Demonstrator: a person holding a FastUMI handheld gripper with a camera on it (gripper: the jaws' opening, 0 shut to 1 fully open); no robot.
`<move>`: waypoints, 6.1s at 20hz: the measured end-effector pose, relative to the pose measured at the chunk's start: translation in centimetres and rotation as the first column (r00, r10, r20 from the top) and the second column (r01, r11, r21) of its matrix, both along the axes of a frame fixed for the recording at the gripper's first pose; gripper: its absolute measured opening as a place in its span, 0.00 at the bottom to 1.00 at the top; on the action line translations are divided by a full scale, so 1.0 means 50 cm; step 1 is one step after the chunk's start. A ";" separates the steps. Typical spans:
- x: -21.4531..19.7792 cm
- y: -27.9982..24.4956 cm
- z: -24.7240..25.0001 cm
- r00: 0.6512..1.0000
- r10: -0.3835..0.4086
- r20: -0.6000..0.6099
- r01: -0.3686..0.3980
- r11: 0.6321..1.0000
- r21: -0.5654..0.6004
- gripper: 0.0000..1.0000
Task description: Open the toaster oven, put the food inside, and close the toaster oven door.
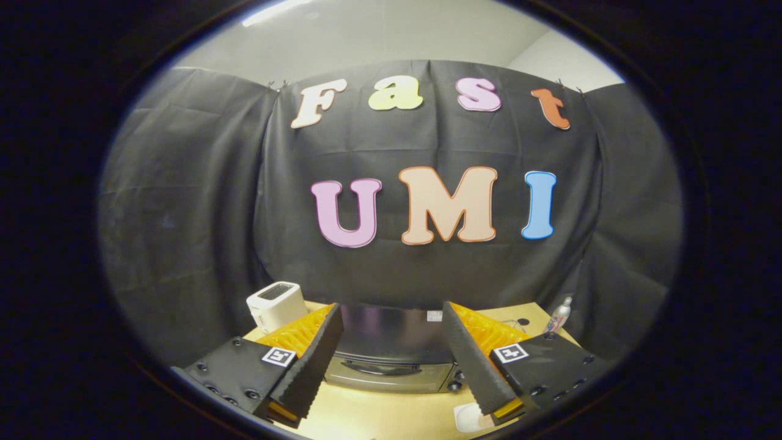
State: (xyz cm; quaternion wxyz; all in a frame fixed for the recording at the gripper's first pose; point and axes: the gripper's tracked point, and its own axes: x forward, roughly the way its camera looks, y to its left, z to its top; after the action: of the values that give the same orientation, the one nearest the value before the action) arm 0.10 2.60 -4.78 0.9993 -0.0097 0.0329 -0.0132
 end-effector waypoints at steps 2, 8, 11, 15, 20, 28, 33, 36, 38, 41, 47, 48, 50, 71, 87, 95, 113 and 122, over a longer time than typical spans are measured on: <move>0.022 0.014 -0.031 1.000 -0.004 -0.026 0.003 1.000 -0.025 1.00; 0.089 0.038 -0.102 0.994 -0.056 -0.094 0.056 0.998 -0.004 1.00; 0.119 0.036 -0.141 0.989 -0.104 -0.108 0.106 0.994 0.009 1.00; 0.155 0.036 -0.201 0.980 -0.155 -0.128 0.156 0.988 0.001 1.00; 0.194 0.054 -0.270 0.980 -0.156 -0.126 0.157 0.988 0.001 1.00; 0.214 0.021 -0.365 0.970 -0.192 -0.148 0.205 0.976 0.073 1.00; 0.216 0.017 -0.372 0.972 -0.199 -0.120 0.211 0.973 0.092 1.00; 0.210 0.018 -0.372 0.975 -0.200 -0.099 0.208 0.975 0.079 1.00; 0.206 0.014 -0.376 0.974 -0.210 -0.082 0.216 0.973 0.076 1.00; 0.185 0.016 -0.383 0.973 -0.216 -0.085 0.224 0.970 0.098 1.00; 0.138 0.018 -0.391 0.968 -0.234 -0.086 0.242 0.965 0.104 0.99; 0.131 0.019 -0.393 0.968 -0.234 -0.090 0.242 0.965 0.102 0.99; 0.115 0.018 -0.396 0.967 -0.234 -0.102 0.245 0.962 0.117 0.99; -0.108 0.009 -0.642 0.777 -0.398 -0.487 0.481 0.875 0.052 1.00; -0.109 -0.037 -0.740 0.685 -0.467 -0.559 0.617 0.780 0.105 1.00; -0.123 -0.062 -0.720 0.638 -0.443 -0.629 0.594 0.804 0.036 1.00; -0.159 -0.461 -0.703 0.714 -0.380 -0.588 0.517 0.852 0.077 1.00; -0.148 -0.486 -0.802 0.687 -0.292 -0.665 0.511 0.845 0.156 0.98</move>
State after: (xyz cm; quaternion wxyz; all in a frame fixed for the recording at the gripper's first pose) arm -7.31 -21.71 -44.86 0.8905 0.1611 0.3609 -0.2253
